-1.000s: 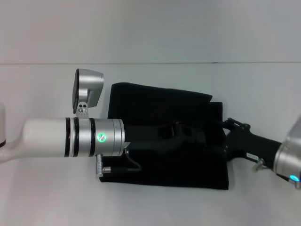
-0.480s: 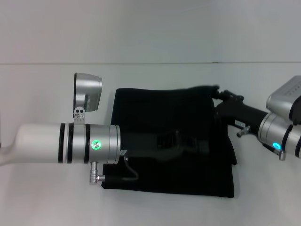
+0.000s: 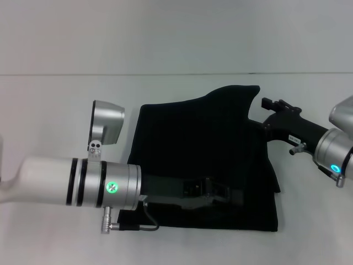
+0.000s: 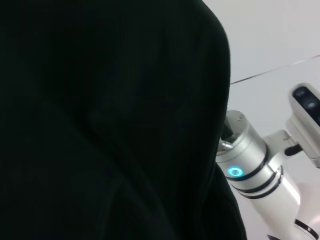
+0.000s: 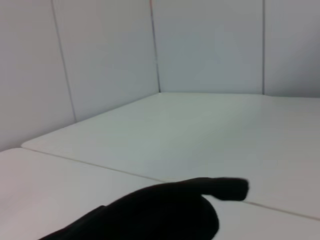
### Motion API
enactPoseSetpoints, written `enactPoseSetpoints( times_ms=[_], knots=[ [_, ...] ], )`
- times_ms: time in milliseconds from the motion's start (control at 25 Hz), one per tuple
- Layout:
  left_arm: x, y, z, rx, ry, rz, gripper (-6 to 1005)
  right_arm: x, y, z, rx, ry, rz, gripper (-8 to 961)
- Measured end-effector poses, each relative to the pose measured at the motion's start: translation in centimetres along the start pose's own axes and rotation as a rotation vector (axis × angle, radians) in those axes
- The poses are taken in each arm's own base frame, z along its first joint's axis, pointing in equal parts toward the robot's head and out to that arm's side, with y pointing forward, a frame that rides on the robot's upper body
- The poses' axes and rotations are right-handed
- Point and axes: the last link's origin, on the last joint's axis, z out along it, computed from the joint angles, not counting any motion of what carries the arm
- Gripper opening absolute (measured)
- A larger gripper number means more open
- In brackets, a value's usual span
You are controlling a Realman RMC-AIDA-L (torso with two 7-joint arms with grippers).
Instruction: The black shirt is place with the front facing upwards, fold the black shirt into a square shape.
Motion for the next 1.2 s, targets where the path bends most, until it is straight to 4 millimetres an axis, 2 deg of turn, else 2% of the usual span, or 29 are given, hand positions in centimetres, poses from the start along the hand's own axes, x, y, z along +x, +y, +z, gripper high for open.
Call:
enactPoseSetpoints(
  times_ms=[240,520,720,800,880,920,960,1000,1200],
  knots=[
    [0.3,-1.1,0.5,0.059,0.050,-0.027,30,0.6,-0.7,-0.7,0.039,-0.001,0.020,919],
    [0.7,-2.1,0.7,0.111,0.103,-0.047,39,1.1,-2.9,-2.0,0.173,-0.017,0.088,920],
    [0.3,-1.2,0.8,0.046,0.080,-0.023,230,1.6,-4.3,-3.7,0.264,-0.066,0.168,920],
    [0.2,-0.5,0.8,-0.002,0.074,0.012,275,1.6,-4.4,-4.3,0.265,-0.103,0.185,920],
    [-0.1,0.9,0.1,-0.112,0.087,0.130,319,1.3,-4.1,-5.1,0.230,-0.150,0.174,919],
    [-0.2,1.3,-0.9,-0.155,0.116,0.208,341,1.1,-3.8,-5.4,0.202,-0.172,0.159,919],
    [-0.2,1.3,-0.9,-0.155,0.116,0.208,364,0.8,-3.3,-5.7,0.161,-0.195,0.135,919],
    [-0.2,1.3,-2.3,-0.163,0.158,0.277,386,0.6,-2.6,-5.9,0.114,-0.208,0.107,919],
    [0.1,-0.4,-6.3,-0.064,0.297,0.376,518,1.0,1.4,-5.6,-0.132,-0.183,-0.050,919]
  ],
)
